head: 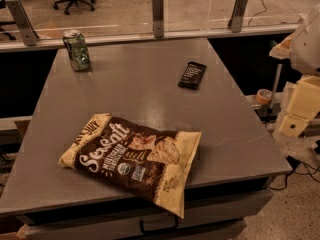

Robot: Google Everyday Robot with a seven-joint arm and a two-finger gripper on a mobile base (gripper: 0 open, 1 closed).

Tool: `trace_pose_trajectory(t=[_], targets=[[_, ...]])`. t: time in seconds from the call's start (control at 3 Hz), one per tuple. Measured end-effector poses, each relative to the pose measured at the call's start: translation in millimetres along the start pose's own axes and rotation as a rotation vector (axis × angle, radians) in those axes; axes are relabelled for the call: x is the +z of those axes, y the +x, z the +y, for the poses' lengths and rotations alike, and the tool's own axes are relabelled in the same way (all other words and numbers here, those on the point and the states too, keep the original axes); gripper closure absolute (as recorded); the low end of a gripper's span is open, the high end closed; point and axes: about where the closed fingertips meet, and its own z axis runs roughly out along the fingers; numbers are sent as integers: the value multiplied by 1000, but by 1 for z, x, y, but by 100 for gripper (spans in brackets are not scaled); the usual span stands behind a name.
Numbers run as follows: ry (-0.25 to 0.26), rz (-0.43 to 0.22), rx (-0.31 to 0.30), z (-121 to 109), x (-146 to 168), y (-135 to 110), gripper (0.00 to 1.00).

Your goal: Move rxbar chocolate near brown chip bag

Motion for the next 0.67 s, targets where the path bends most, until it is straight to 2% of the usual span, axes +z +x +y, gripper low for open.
trace_pose_trajectory(t=[0.33,0.67], targets=[[0,0,0,0,0,0,0],[-4,-27,-18,-8,4,-6,0]])
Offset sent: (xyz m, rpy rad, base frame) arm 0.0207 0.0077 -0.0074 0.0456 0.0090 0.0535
